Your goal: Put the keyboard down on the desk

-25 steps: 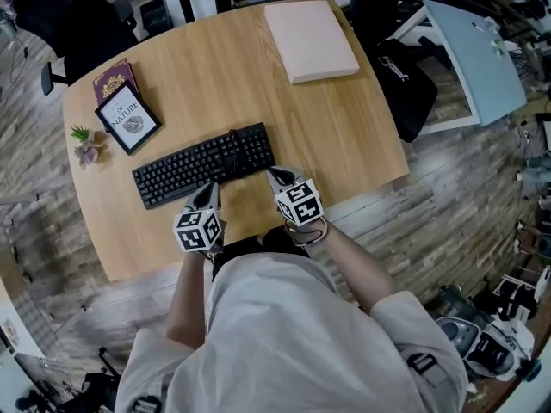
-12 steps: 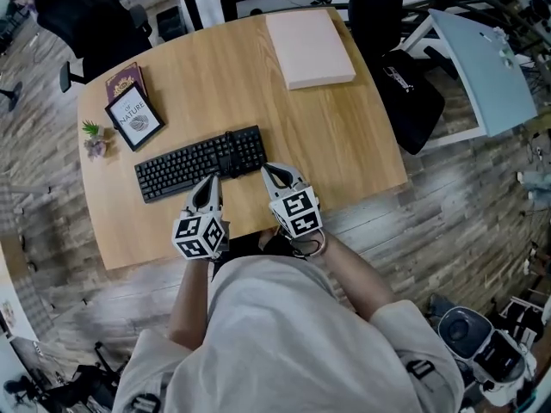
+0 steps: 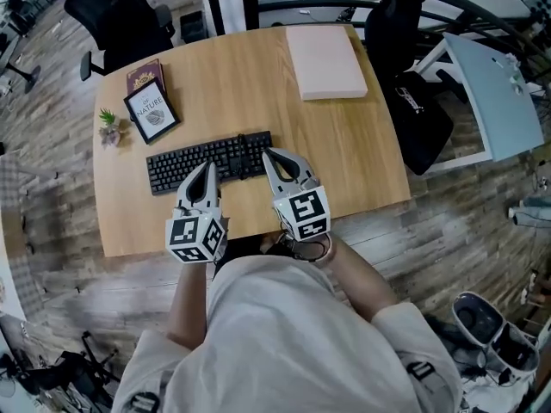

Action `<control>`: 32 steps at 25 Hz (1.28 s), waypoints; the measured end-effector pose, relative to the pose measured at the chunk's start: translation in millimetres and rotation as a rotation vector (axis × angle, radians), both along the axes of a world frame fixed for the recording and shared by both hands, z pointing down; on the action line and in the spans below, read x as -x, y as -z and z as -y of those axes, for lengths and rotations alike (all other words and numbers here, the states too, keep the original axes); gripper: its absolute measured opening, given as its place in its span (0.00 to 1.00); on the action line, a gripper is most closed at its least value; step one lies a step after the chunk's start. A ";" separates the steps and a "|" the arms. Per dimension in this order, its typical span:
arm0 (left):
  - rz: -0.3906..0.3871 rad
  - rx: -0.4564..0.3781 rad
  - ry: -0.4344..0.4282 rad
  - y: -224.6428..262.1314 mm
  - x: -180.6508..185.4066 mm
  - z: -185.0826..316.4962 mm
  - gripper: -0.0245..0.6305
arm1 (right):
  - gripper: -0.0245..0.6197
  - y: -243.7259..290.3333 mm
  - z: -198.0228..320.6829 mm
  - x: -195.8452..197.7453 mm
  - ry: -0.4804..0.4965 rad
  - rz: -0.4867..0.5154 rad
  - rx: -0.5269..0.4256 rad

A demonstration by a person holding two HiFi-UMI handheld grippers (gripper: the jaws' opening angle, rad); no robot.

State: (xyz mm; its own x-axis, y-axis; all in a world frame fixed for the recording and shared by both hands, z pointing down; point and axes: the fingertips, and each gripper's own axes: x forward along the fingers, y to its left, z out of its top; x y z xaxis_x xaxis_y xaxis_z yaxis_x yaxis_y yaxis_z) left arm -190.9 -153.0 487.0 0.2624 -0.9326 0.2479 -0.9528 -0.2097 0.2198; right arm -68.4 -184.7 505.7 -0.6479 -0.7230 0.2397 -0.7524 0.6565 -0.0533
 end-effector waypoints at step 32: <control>0.128 -0.195 0.078 95.3 50.5 -6.4 0.05 | 0.04 122.5 19.4 22.0 -0.047 0.023 -0.283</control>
State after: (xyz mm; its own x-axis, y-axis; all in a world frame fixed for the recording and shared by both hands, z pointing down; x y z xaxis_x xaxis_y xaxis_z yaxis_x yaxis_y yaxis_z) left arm -241.4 -146.6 391.7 0.1662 -0.9822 0.0875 -0.9851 -0.1615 0.0585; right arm -90.4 -204.1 383.2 -0.6153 -0.7882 0.0092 -0.7829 0.6125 0.1096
